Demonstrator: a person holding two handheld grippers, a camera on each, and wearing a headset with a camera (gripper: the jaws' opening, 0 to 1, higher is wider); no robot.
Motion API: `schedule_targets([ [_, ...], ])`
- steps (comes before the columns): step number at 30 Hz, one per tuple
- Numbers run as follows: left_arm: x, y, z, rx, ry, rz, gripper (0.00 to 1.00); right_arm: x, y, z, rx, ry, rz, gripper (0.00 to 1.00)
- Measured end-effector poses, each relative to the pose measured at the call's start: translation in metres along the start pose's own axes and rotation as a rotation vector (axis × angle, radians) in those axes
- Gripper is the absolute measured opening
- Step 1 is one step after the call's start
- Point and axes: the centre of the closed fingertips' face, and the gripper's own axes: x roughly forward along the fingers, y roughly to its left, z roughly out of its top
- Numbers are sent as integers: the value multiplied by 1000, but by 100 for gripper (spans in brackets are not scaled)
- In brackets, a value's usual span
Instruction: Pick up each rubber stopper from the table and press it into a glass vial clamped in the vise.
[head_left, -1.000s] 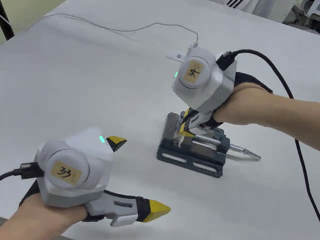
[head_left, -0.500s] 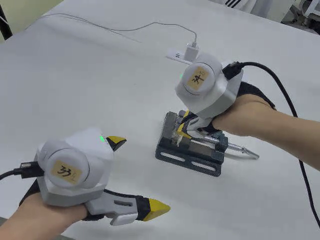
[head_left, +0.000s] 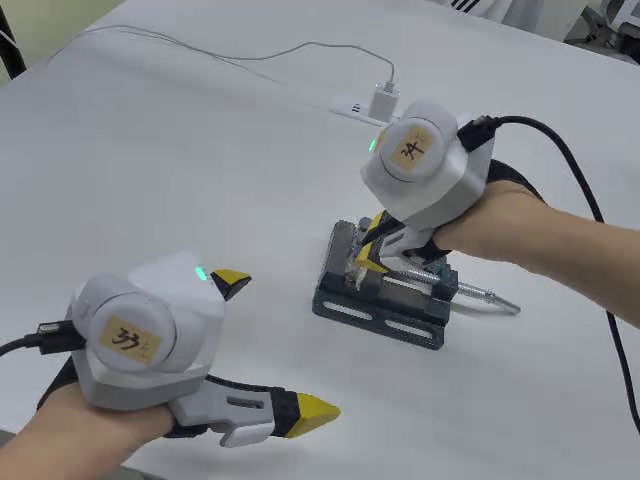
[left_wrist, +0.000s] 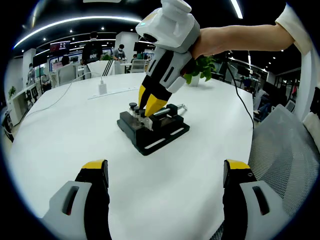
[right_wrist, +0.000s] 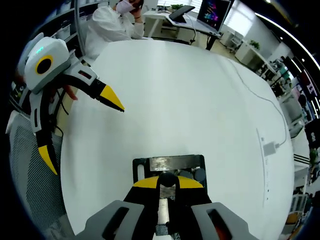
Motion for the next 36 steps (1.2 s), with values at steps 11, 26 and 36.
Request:
schedule_targets([
  [11, -2, 2, 0, -3, -3, 1, 94, -14, -3, 4, -18, -29, 4, 18],
  [26, -4, 10, 2, -3, -13, 12, 94, -22, -6, -2, -54, -22, 213, 4],
  [36, -3, 14, 2, -11, -9, 16, 94, -13, -2, 10, -70, -4, 280, 2],
])
